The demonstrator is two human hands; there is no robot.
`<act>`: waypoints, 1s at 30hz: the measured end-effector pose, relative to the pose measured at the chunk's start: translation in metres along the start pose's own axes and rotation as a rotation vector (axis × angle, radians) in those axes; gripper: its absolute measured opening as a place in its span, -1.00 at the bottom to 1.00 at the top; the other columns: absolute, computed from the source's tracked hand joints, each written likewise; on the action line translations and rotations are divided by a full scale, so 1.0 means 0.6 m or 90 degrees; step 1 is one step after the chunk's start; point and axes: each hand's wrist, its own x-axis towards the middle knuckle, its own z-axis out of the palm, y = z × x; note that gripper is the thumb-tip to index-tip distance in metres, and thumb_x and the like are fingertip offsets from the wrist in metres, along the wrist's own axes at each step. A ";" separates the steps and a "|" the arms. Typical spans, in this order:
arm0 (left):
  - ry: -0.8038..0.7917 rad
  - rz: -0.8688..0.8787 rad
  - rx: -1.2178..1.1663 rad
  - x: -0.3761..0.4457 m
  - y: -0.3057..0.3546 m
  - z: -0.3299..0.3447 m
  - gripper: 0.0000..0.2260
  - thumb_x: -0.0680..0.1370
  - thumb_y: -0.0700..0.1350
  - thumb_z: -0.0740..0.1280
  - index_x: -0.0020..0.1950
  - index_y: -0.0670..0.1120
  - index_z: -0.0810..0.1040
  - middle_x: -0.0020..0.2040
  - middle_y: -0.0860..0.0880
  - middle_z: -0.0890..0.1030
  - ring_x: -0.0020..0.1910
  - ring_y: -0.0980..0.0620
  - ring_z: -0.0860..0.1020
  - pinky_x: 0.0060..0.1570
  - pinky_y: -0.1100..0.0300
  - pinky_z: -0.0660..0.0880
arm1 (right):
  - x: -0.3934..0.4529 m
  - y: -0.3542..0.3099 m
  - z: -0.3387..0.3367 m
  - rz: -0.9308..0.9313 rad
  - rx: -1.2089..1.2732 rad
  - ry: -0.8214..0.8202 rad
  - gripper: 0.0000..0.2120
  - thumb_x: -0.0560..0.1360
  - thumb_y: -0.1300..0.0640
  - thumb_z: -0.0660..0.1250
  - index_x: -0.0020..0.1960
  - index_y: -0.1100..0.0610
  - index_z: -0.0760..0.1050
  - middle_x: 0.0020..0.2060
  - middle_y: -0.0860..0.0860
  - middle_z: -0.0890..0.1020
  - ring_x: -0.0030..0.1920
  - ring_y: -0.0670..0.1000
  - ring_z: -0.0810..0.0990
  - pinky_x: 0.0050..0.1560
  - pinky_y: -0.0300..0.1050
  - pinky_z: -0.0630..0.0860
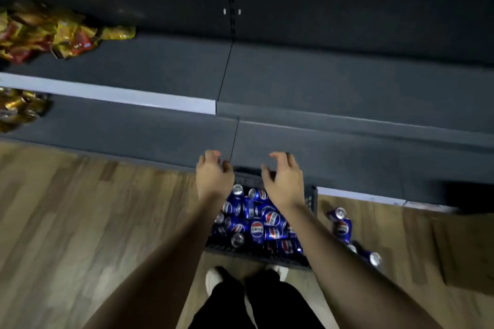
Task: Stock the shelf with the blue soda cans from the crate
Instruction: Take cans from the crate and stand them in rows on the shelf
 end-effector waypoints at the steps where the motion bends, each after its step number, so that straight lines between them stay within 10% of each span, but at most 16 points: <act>1: -0.023 -0.021 0.028 -0.001 -0.032 0.010 -0.76 0.53 -0.24 0.25 0.18 -0.25 0.46 0.12 -0.23 0.51 0.10 -0.22 0.48 0.04 0.07 0.39 | -0.014 0.021 0.029 0.021 -0.012 -0.030 -0.67 0.53 0.08 0.31 0.24 0.20 0.46 0.16 0.14 0.52 0.12 0.18 0.53 0.16 0.08 0.46; 15: -0.297 -0.133 0.189 0.007 -0.350 0.218 -0.57 0.53 -0.16 0.26 0.39 -0.18 0.29 0.29 -0.23 0.44 0.20 -0.26 0.44 0.11 -0.03 0.43 | -0.119 0.273 0.299 0.283 -0.116 -0.359 -0.30 0.47 -0.06 0.38 0.47 0.14 0.15 0.36 0.17 0.38 0.30 0.20 0.42 0.23 0.09 0.44; 30: -0.412 -0.012 0.370 0.102 -0.607 0.476 -0.41 0.53 -0.23 0.30 0.50 -0.07 0.12 0.41 -0.16 0.29 0.31 -0.14 0.36 0.14 0.10 0.44 | -0.086 0.476 0.593 0.380 -0.128 -0.450 -0.25 0.51 -0.06 0.34 0.50 0.19 0.03 0.41 0.19 0.26 0.35 0.19 0.35 0.28 0.05 0.42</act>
